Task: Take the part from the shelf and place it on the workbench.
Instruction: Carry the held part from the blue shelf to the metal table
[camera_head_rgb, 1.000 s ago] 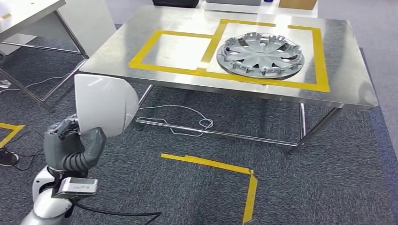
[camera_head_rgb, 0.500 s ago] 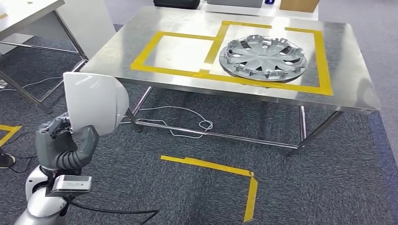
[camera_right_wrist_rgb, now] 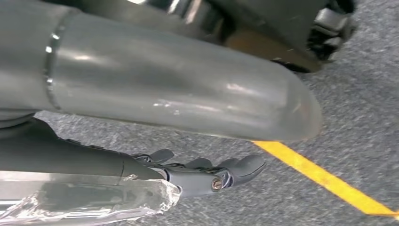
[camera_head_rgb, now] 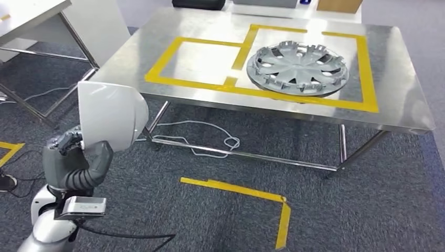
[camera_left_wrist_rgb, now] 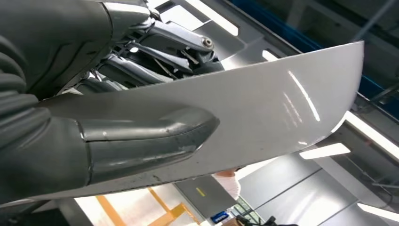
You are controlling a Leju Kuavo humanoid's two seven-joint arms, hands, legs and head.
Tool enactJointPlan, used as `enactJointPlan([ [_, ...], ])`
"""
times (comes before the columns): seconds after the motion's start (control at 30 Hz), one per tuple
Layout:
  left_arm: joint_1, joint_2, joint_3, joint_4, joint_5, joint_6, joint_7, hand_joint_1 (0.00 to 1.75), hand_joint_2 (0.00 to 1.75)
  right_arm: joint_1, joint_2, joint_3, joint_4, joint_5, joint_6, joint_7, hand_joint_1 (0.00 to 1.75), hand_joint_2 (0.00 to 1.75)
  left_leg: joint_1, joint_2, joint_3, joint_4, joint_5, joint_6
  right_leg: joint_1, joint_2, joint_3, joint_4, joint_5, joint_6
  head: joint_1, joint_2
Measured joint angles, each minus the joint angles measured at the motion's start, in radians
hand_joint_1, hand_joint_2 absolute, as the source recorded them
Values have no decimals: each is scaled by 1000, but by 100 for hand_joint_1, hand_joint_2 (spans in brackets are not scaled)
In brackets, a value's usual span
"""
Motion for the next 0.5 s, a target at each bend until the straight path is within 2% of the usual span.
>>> enactJointPlan([
  [0.07, -3, 0, 0, 0, 0, 0, 0, 175, 175, -2, 0, 0, 0, 0, 0, 0, 0, 0, 1, 0, -22, 53, -23, -8, -4, 1, 15, -8, -3, -8, -4, 0],
  [0.17, -3, 0, 0, 0, 0, 0, 0, 175, 175, -5, 0, 0, 0, 0, 0, 0, 0, 0, 6, 0, -123, 224, -95, -21, -5, 1, 27, -11, -13, -17, -7, 0],
  [0.2, -1, 0, 0, 0, 0, 0, 0, 175, 175, -4, 0, 0, 0, 0, 1, 0, 0, 0, 8, 1, -149, 256, -100, -24, -5, 1, 32, -11, -17, -17, -6, 0],
  [0.23, 0, 1, 0, 0, 0, 0, 0, 175, 175, -3, 0, 0, 0, 0, 1, 0, 0, 0, 10, 1, -160, 256, -84, -26, -5, 1, 37, -10, -21, -17, -6, 0],
  [0.27, 0, 1, 0, 0, 0, 0, 0, 175, 175, -2, 0, 0, 0, 0, 1, 0, 0, 0, 11, 1, -154, 223, -50, -27, -5, 2, 44, -10, -26, -16, -7, 0],
  [0.3, 0, 1, 0, 0, 0, 0, 0, 175, 175, -2, 0, 0, 0, 0, 1, 0, 0, 0, 12, 1, -134, 165, -2, -27, -6, 3, 52, -10, -30, -14, -7, 0],
  [0.33, -1, 1, 0, 0, 0, 0, 0, 175, 175, -3, 0, 0, 0, 0, 1, 0, 0, 0, 12, 1, -113, 107, 33, -26, -6, 4, 60, -10, -35, -11, -6, 0],
  [0.4, -2, 1, 0, 0, 0, -1, 0, 175, 175, -4, 0, 0, 0, 0, 2, 0, 0, 0, 9, 1, -84, 23, 59, -17, -4, 5, 64, -7, -43, -1, -7, 0],
  [0.47, -3, 1, 0, 0, 0, -1, 0, 175, 175, -4, 0, 0, 0, 0, 3, 0, 0, 0, 4, 1, -80, 5, 52, -4, -4, 4, 62, -8, -50, 12, -7, 0],
  [0.5, -4, 1, 0, 0, -1, -1, 0, 175, 175, -4, 0, 0, 0, 0, 4, 0, 0, 0, 5, 1, -77, 4, 60, 3, -5, 3, 62, -8, -54, 19, -6, 0],
])
